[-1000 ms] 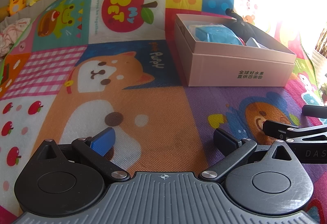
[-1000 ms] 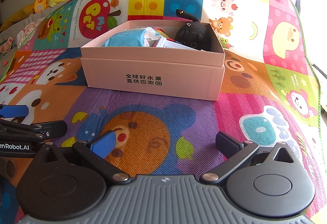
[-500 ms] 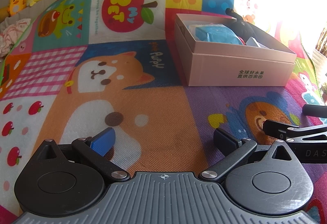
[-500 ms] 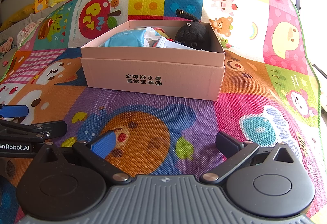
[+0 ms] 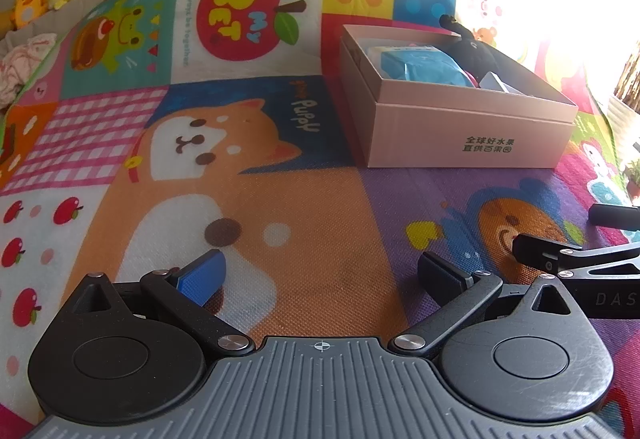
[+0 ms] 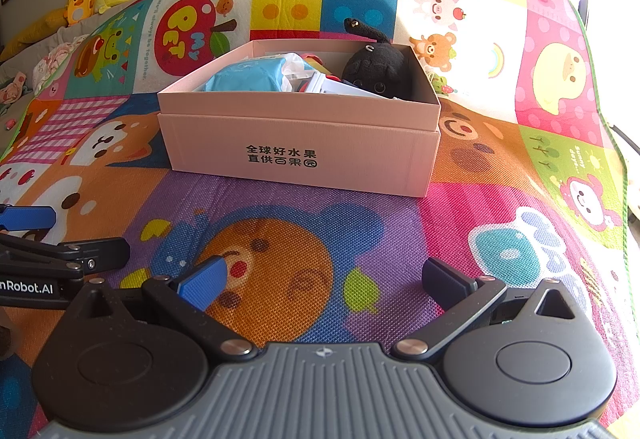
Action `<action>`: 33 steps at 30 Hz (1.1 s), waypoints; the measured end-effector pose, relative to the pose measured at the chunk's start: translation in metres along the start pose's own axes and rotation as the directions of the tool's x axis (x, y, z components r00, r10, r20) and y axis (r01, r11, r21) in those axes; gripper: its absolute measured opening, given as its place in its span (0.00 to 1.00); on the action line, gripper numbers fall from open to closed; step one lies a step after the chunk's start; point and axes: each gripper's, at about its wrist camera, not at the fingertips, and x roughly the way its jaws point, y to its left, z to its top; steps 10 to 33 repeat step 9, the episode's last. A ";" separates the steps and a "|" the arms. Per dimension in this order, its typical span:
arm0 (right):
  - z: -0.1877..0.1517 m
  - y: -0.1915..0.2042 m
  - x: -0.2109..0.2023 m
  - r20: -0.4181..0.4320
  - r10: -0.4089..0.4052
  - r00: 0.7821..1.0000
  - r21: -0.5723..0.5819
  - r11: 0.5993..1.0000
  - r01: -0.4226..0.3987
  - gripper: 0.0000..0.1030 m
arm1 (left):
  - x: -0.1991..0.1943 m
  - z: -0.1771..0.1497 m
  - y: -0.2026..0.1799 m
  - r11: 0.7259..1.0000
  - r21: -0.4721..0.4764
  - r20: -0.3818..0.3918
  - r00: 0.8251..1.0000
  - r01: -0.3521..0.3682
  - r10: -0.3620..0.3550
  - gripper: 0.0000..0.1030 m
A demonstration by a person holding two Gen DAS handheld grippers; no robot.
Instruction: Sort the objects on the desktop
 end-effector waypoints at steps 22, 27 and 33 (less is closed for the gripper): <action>0.000 0.000 0.000 0.000 0.000 1.000 0.000 1.000 0.000 1.00 | -0.003 -0.001 -0.002 1.000 0.022 -0.013 1.000 0.006 -0.005 1.00; 0.000 0.000 0.000 0.000 0.000 1.000 0.000 1.000 0.000 1.00 | -0.003 -0.001 -0.002 1.000 0.022 -0.013 1.000 0.006 -0.005 1.00; 0.000 0.000 0.000 0.000 0.000 1.000 0.000 1.000 0.000 1.00 | -0.003 -0.001 -0.002 1.000 0.022 -0.013 1.000 0.006 -0.005 1.00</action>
